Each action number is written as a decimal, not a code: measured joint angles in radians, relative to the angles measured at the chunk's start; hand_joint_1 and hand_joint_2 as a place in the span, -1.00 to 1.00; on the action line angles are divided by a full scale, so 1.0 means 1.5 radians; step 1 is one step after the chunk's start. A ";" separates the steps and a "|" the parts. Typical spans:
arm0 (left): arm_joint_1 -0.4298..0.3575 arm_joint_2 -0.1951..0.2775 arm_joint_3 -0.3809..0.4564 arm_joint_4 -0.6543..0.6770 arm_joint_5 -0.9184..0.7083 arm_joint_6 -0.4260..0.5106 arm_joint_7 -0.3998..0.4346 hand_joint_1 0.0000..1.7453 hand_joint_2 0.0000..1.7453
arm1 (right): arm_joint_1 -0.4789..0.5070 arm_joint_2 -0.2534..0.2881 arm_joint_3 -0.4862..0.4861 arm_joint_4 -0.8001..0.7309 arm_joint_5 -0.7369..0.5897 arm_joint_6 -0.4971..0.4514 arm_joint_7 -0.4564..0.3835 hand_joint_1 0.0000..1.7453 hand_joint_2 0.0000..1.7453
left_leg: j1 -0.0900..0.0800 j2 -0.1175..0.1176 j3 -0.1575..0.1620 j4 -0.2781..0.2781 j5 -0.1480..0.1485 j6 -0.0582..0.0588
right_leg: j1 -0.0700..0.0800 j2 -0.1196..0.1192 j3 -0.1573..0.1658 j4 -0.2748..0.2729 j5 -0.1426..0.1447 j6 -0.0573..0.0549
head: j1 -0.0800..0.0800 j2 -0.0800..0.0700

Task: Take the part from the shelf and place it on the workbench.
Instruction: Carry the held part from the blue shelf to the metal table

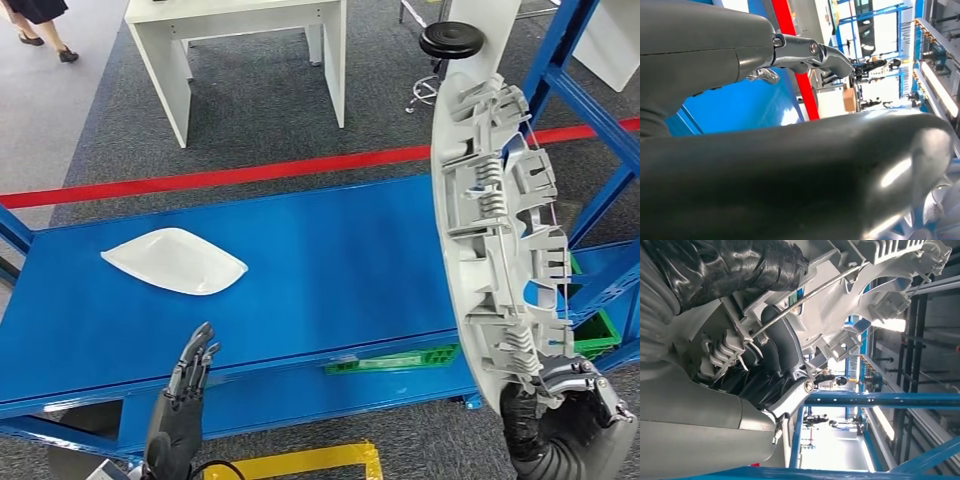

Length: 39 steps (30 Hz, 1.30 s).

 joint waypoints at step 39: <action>-0.002 -0.001 0.002 0.001 -0.001 0.000 -0.005 -1.00 -1.00 | 0.002 -0.023 0.042 0.020 0.028 -0.046 0.000 1.00 1.00 | -0.005 -0.004 0.076 -0.173 0.066 0.021 | -0.001 -0.002 -0.018 0.005 0.004 0.020 | 0.002 0.000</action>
